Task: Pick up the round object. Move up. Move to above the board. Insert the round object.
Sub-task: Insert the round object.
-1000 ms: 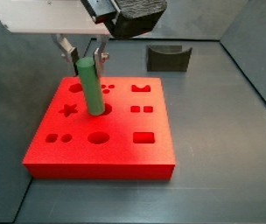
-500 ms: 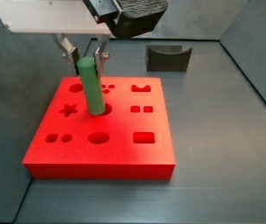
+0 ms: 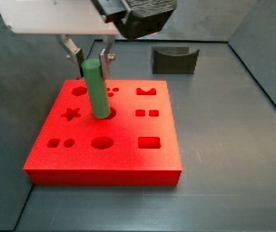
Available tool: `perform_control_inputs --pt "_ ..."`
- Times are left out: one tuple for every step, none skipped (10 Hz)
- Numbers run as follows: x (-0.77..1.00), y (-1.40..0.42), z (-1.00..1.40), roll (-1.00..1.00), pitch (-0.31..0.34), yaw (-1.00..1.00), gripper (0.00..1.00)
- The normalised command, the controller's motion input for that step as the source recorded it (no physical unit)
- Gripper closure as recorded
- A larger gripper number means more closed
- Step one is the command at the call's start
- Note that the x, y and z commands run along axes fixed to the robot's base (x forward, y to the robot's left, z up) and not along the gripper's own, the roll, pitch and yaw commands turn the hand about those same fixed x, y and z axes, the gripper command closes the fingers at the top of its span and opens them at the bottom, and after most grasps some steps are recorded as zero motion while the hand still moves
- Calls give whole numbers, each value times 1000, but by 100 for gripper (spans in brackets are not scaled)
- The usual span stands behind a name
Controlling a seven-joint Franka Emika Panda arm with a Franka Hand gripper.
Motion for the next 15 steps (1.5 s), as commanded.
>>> perform_control_inputs --pt "194 0 -146 13 0 3 100" --pt "60 -57 -103 37 0 11 100" --pt "29 -103 -63 54 0 14 100" --pt "0 -91 -49 44 0 3 100" --pt "0 -66 -94 43 0 6 100" --pt "23 -83 -129 53 0 17 100" --pt "180 -29 -209 60 0 77 100" --pt "200 0 -217 40 0 49 100" --pt "194 0 -200 30 0 40 100" --pt "151 0 -169 26 0 26 100" --pt "97 0 -134 10 0 0 100" --pt "71 0 -126 14 0 6 100" --pt "40 0 -109 30 0 14 100" --pt "0 -49 -194 96 -10 31 100" --pt "17 -51 -400 201 -30 86 100"
